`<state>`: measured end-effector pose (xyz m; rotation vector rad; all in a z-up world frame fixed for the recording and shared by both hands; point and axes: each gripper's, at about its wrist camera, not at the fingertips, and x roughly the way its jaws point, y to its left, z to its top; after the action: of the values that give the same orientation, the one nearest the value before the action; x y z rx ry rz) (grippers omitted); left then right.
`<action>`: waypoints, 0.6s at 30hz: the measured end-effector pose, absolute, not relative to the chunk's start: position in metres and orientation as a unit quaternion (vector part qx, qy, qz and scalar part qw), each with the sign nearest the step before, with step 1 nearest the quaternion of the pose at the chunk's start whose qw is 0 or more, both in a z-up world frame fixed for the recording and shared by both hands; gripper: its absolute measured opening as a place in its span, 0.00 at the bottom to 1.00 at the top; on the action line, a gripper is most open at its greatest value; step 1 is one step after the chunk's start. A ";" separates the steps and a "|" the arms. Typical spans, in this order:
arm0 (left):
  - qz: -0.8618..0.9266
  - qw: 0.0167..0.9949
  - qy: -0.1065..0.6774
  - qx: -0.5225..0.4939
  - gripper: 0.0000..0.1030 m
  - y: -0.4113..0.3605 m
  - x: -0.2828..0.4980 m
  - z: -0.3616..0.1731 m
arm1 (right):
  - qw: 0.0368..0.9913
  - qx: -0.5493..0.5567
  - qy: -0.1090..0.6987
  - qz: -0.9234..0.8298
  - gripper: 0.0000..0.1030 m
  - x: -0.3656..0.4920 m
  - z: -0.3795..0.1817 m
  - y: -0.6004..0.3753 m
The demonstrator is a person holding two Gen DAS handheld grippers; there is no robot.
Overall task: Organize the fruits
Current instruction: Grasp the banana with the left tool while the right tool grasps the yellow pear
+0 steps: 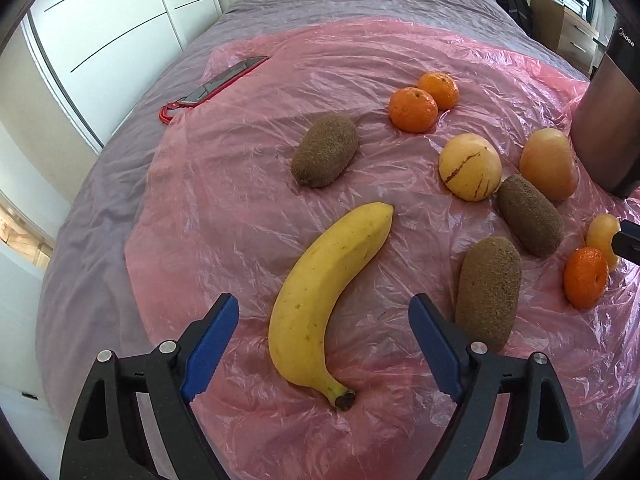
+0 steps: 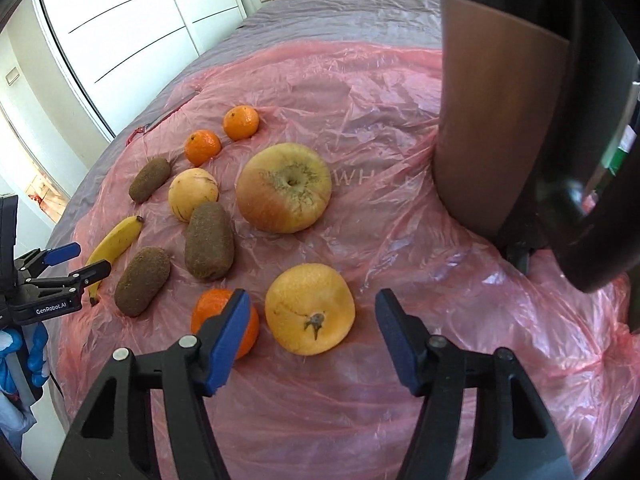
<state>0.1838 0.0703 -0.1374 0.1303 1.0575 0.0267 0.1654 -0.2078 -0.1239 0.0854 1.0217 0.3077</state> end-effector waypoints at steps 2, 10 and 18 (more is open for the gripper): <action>0.006 0.860 0.507 0.060 0.81 0.071 0.187 -0.140 | 0.857 0.039 0.492 0.147 0.66 0.167 -0.131 -0.205; -0.013 0.844 0.534 0.052 0.57 0.076 0.201 -0.156 | 0.848 0.024 0.508 0.150 0.35 0.173 -0.152 -0.196; -0.020 0.839 0.542 0.046 0.32 0.085 0.206 -0.160 | 0.848 0.023 0.506 0.154 0.34 0.175 -0.154 -0.196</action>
<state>0.2061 0.0851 -0.1602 0.0963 1.1467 -0.0427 0.1753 -0.1964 -0.1540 0.0495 1.0669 0.3247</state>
